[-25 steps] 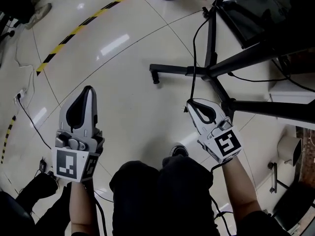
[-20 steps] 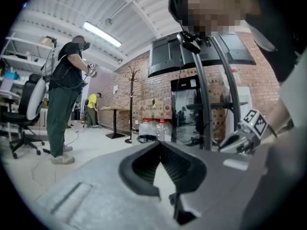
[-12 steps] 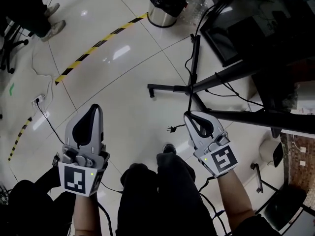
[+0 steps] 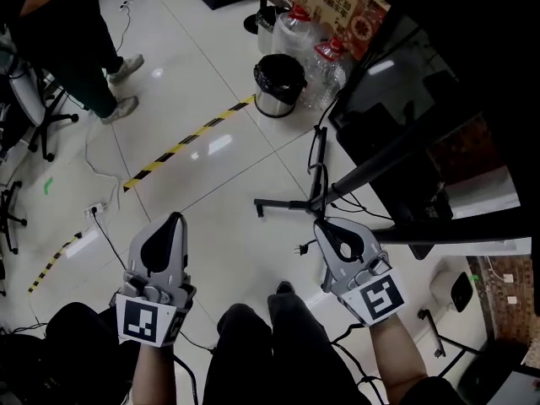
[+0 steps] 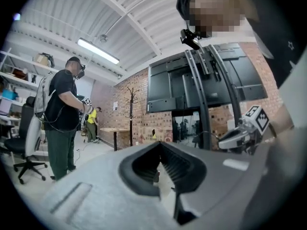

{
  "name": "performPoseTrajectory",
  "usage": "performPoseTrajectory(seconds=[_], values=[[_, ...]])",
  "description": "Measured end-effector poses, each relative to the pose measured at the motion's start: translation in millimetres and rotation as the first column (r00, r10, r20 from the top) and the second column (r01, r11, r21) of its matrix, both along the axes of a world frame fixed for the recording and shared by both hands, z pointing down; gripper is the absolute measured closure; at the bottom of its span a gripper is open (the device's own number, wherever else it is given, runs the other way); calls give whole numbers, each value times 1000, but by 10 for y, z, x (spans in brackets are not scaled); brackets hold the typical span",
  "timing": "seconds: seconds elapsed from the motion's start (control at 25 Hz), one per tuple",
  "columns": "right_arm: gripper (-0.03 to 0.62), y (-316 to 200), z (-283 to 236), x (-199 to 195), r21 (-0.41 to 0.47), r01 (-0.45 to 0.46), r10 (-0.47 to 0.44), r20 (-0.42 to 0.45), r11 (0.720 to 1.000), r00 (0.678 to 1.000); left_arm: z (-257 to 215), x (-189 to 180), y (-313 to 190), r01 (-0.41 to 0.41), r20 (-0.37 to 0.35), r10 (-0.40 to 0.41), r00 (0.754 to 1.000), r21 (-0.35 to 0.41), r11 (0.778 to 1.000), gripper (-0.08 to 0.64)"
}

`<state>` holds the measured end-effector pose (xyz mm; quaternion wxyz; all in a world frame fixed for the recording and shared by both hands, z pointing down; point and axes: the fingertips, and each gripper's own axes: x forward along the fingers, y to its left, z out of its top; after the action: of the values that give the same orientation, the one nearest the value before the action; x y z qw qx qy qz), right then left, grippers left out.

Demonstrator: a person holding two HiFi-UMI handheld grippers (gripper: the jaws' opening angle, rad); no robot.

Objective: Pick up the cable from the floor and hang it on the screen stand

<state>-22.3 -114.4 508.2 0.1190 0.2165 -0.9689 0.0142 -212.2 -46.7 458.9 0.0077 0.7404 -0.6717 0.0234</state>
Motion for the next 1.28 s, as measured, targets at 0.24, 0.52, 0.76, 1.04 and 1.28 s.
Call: performPoseTrajectory(seconds=[0.24,0.52,0.76,1.04,1.28], values=[[580,-120,-976,111,58,2,-5,40,998,999,-663,299,-61,-14,-7,14,1000,4,1000,554],[578,-312,-1808,244,81,-7,-2,108,997,994,-1315,556,-290,-26,-23,26,999,11,1000,555],[578,-512,-2447,288,150,-7,-16,149,989,989,-1725,799,-507,-43,-25,43,999,36,998,554],[578,-653,-2827,194,234,-28,4,103,972,995,-1654,929,-923,-115,-159,114,981,1,993,554],[578,-786,-3139,212,268,-122,79,166,956,983,-1955,1112,-1332,-254,-171,247,954,-15,967,555]])
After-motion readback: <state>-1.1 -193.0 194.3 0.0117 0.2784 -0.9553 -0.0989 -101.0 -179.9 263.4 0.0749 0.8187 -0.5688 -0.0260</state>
